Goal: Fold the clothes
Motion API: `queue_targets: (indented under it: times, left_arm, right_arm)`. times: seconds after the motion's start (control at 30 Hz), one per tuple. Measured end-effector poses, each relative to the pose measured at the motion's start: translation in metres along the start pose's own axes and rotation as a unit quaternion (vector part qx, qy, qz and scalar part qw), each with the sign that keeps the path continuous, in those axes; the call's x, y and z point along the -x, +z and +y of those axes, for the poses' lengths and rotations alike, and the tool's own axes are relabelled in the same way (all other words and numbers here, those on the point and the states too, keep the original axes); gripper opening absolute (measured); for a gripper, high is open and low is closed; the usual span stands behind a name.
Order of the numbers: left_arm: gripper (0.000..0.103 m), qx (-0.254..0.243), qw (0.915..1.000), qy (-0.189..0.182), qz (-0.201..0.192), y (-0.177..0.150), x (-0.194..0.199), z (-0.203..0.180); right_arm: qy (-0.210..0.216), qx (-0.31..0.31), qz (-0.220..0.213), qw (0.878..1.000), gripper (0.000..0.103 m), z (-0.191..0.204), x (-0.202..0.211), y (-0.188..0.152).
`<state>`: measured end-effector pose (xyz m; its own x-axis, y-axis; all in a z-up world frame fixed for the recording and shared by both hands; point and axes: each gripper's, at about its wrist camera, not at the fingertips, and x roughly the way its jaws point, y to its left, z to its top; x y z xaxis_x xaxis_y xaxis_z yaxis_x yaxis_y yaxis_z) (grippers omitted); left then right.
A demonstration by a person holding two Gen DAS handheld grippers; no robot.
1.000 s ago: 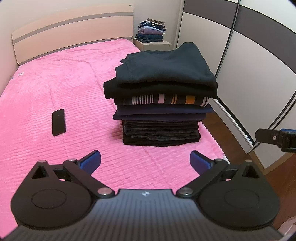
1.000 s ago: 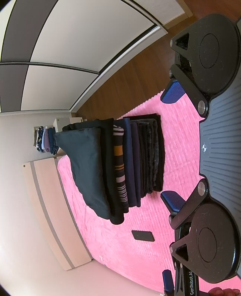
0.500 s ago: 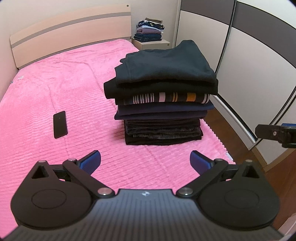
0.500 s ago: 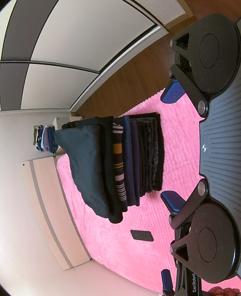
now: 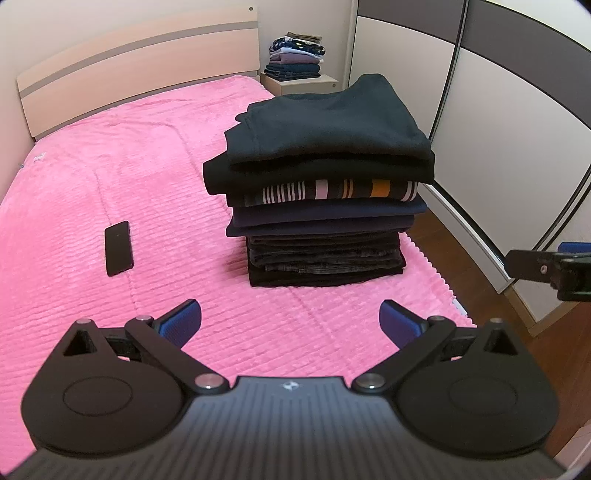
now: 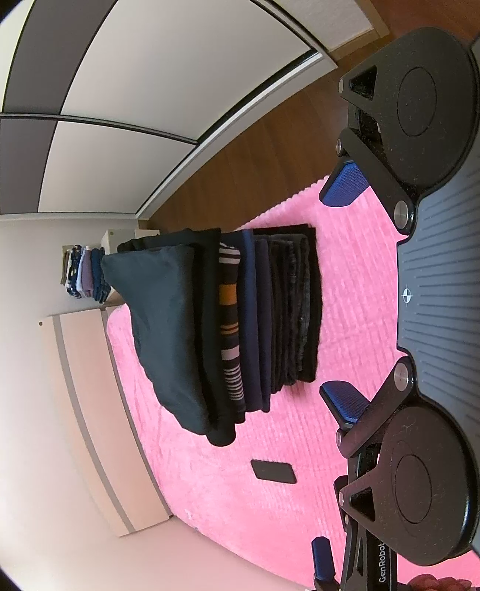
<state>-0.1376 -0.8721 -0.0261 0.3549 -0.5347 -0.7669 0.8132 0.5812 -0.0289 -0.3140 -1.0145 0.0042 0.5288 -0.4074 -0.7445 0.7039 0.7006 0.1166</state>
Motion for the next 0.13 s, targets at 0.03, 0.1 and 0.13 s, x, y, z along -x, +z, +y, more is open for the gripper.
queue_targets:
  times: [0.03,0.1,0.13]
  left_arm:
    - [0.101,0.000,1.0000,0.000,-0.001,-0.0001,-0.0002,-0.0005]
    - [0.101,-0.001,1.0000,0.000,-0.004,-0.0004,-0.0004,-0.0015]
    - [0.101,-0.002,1.0000,0.002,-0.007,-0.0005,0.0001,-0.0025]
  right_arm:
    - [0.000,0.000,0.000,1.000,0.103,-0.0005,-0.0001,0.0000]
    - [-0.001,-0.001,0.000,1.000,0.103,-0.0019,-0.0002,-0.0005]
    - [-0.001,-0.002,0.001,1.000,0.103,-0.0025,-0.0002,-0.0009]
